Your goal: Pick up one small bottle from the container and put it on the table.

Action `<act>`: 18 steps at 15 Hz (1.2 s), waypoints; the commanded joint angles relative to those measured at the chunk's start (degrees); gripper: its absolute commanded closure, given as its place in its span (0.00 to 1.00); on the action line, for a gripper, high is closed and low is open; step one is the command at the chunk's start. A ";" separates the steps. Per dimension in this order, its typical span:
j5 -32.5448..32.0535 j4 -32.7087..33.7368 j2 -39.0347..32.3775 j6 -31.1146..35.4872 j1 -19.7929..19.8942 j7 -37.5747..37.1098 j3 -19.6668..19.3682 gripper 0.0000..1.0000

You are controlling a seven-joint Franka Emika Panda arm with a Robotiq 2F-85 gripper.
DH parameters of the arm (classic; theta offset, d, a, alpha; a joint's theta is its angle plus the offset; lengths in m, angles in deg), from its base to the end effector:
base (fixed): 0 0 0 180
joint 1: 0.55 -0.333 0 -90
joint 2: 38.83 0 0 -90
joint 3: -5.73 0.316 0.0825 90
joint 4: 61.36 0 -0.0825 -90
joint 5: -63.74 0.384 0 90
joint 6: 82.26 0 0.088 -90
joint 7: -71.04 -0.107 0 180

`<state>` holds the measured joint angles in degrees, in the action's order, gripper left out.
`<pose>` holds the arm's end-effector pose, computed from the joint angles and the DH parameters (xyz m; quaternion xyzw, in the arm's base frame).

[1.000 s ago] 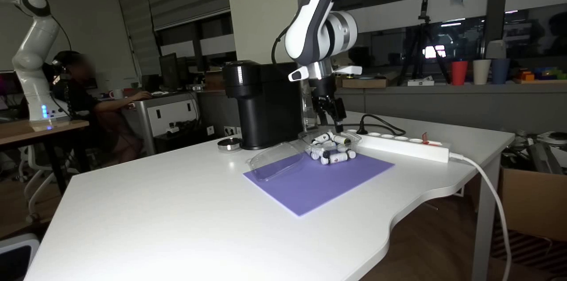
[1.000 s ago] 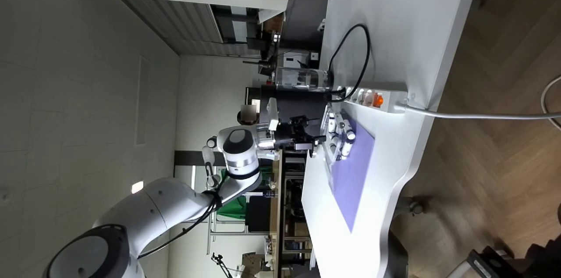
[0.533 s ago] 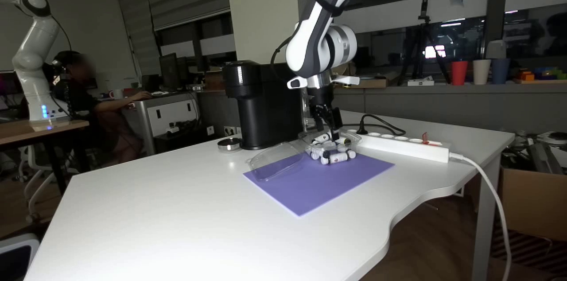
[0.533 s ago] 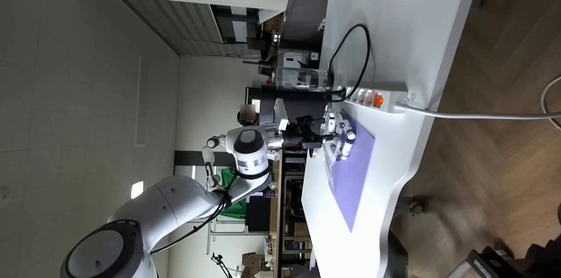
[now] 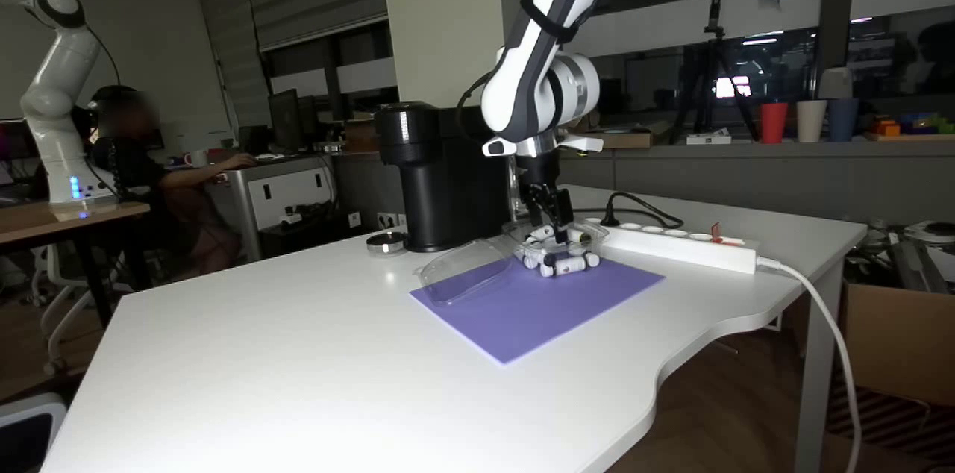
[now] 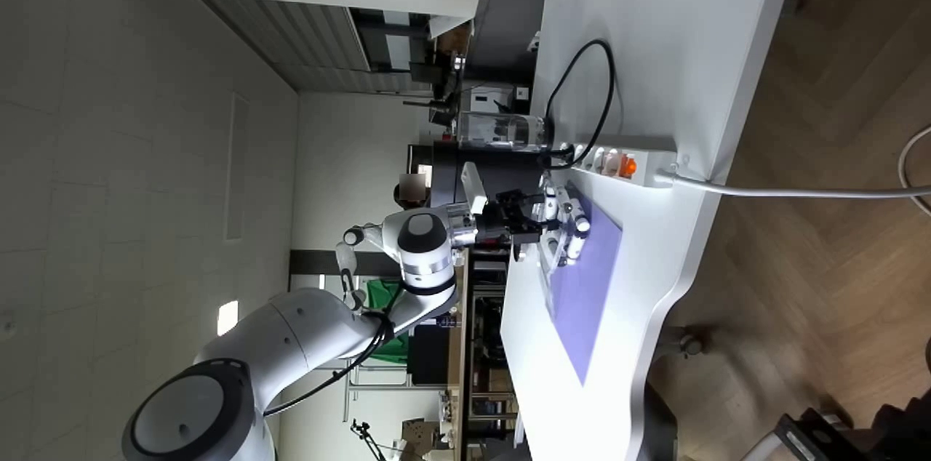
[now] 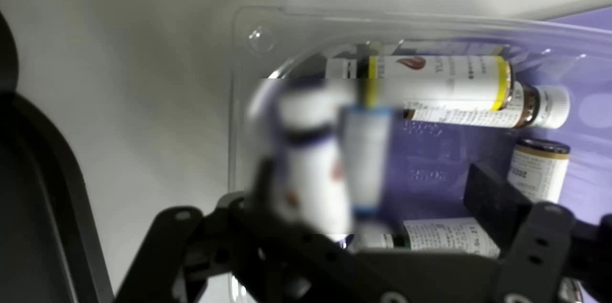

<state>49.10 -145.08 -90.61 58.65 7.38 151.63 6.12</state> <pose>0.7186 -0.0958 0.1494 0.7407 0.6651 -0.0235 0.0918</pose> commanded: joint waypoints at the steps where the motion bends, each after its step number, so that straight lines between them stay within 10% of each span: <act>1: 0.29 2.66 -1.80 -0.39 0.20 -0.24 0.15 0.00; 2: 0.29 2.70 -2.00 -0.31 0.23 -0.22 0.16 0.25; 12: 0.66 2.88 -1.15 -1.09 0.12 -1.06 0.05 0.90; 18: 5.31 0.72 5.18 -6.30 -1.05 -11.78 -0.63 0.93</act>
<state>52.58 -142.84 -89.80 55.58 7.35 147.12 6.08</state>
